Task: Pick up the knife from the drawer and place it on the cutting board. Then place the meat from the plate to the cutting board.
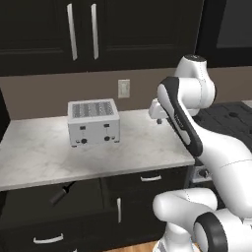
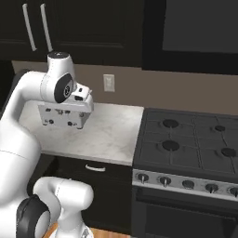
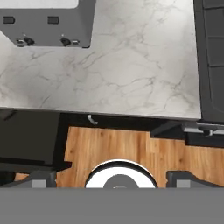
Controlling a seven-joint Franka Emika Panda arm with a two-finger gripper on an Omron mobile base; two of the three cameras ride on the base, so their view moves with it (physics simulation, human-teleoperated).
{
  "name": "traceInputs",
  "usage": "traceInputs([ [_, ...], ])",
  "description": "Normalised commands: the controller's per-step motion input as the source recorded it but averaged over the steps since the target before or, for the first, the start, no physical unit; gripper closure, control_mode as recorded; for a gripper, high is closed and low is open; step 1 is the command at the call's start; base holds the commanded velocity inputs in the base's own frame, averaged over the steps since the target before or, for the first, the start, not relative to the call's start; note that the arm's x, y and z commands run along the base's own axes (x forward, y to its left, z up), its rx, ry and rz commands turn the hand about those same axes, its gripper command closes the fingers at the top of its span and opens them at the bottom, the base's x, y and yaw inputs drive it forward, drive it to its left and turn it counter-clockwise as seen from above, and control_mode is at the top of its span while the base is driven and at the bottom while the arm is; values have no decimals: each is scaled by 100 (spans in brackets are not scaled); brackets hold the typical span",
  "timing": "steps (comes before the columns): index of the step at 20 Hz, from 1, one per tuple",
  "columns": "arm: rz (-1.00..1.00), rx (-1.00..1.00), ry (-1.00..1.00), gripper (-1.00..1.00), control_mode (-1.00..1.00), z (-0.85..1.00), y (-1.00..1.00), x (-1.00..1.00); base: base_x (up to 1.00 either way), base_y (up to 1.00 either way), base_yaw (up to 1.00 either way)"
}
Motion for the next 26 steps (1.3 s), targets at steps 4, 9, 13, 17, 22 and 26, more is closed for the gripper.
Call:
traceInputs([
  [4,0,0,0,-100,100,0,0,0,17,-89,6],
  [9,0,0,0,-100,100,0,0,0,18,-63,28],
  [13,0,0,0,-100,100,0,0,0,1,-27,48],
  [17,0,0,0,-100,100,0,0,0,5,-4,46],
  [22,0,0,0,-100,100,0,0,0,23,1,40],
  [26,0,0,0,-100,100,0,0,0,42,0,40],
])
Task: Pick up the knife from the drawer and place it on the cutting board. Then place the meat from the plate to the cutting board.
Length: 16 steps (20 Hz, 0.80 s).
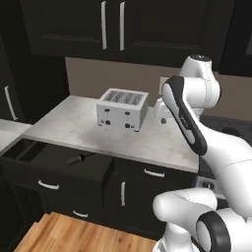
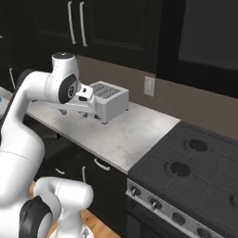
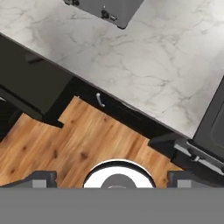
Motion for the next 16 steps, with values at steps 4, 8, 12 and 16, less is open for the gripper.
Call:
traceInputs([
  [4,0,0,0,-100,100,0,0,0,62,0,36],
  [8,0,0,0,-100,100,0,0,0,83,0,31],
  [12,0,0,0,-100,100,0,0,0,84,0,27],
  [16,0,0,0,-100,100,0,0,0,79,0,28],
])
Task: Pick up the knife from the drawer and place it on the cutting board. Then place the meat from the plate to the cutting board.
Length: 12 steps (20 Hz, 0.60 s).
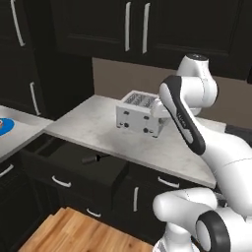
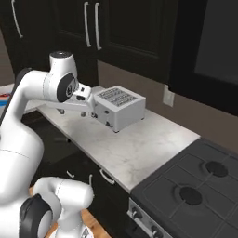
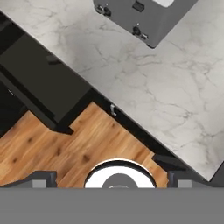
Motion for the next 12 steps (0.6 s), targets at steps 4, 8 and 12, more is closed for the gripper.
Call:
traceInputs([
  [4,0,0,0,-100,100,0,0,0,29,13,43],
  [8,0,0,0,-100,100,0,0,0,0,4,38],
  [12,0,0,0,-100,100,0,0,0,7,0,0],
])
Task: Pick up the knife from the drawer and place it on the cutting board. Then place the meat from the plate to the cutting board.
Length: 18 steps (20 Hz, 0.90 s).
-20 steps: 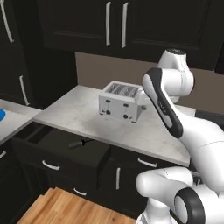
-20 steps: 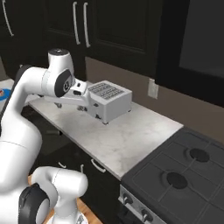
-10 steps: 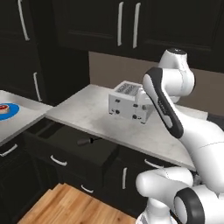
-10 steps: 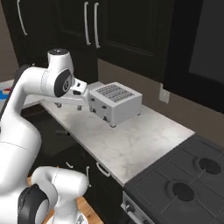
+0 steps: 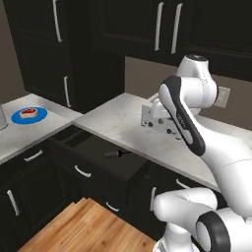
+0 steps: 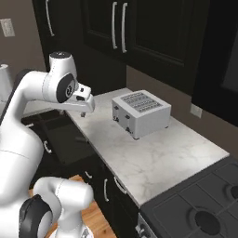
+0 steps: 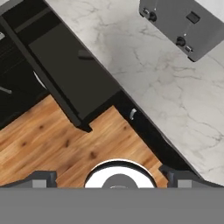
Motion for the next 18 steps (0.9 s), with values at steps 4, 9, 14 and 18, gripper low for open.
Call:
traceInputs([
  [4,0,0,0,-100,100,0,0,0,55,0,0],
  [9,0,0,0,-100,100,0,0,0,62,0,0],
  [14,0,0,0,-100,100,0,0,0,49,0,0],
  [18,0,0,0,-100,100,0,0,0,36,0,0],
])
